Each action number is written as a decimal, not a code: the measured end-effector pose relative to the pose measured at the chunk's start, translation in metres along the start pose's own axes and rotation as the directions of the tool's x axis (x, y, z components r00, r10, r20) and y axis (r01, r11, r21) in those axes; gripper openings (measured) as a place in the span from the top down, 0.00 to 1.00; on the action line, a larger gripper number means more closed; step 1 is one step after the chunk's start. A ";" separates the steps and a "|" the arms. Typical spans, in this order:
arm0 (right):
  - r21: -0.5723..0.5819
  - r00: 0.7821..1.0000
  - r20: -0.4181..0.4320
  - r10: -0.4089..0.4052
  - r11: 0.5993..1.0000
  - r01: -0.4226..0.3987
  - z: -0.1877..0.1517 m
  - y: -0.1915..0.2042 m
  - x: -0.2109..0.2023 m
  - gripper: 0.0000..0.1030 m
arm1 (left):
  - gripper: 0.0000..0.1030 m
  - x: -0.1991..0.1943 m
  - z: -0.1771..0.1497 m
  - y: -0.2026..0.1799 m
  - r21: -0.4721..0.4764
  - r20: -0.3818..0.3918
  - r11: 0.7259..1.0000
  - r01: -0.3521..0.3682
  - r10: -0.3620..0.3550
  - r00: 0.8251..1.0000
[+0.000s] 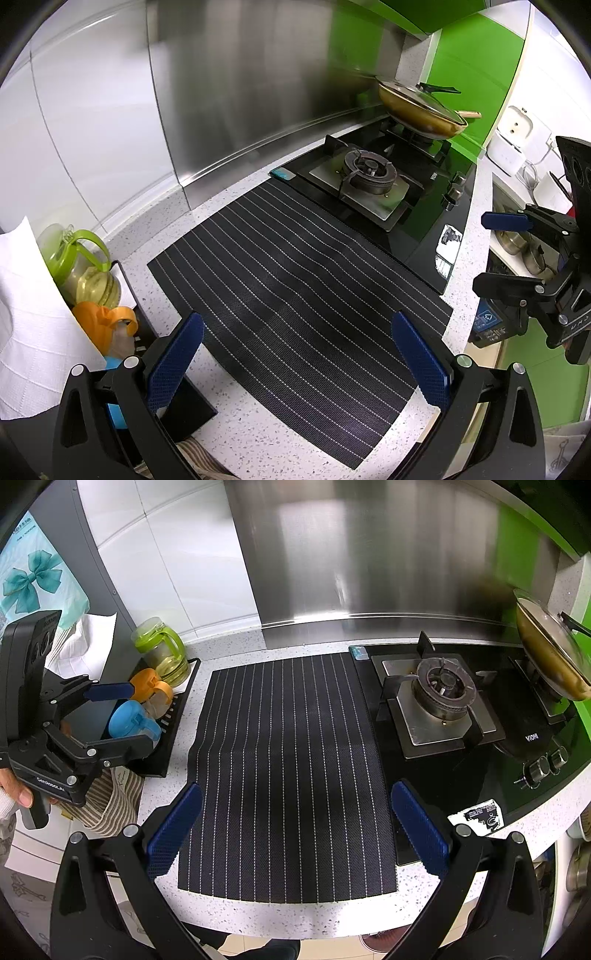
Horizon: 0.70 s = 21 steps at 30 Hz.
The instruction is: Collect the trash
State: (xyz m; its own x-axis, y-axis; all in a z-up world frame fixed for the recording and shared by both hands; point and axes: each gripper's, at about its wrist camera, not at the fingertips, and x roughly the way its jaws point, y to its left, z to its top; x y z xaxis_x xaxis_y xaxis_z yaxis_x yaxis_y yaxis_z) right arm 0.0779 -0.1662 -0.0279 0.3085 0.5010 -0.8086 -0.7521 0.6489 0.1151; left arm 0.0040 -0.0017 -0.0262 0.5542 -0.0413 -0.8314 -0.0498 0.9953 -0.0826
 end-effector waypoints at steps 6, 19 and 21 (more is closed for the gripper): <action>0.000 1.000 -0.001 0.001 1.000 -0.001 0.000 0.000 0.000 0.03 | 0.05 0.001 0.001 0.000 0.003 -0.002 1.000 -0.001 0.001 1.000; 0.001 1.000 -0.001 -0.001 1.000 0.001 0.000 0.000 0.000 0.03 | 0.05 0.001 0.001 0.000 0.002 -0.001 1.000 -0.001 0.001 1.000; 0.001 1.000 -0.003 -0.001 1.000 0.001 0.000 -0.001 0.000 0.03 | 0.05 0.001 0.001 -0.001 0.001 -0.002 1.000 0.000 0.000 1.000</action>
State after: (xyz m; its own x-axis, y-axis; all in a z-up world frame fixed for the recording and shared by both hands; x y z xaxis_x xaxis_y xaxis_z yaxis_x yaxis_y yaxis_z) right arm 0.0789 -0.1666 -0.0279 0.3078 0.4989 -0.8102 -0.7515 0.6497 0.1146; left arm 0.0056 -0.0022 -0.0265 0.5525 -0.0409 -0.8325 -0.0491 0.9955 -0.0815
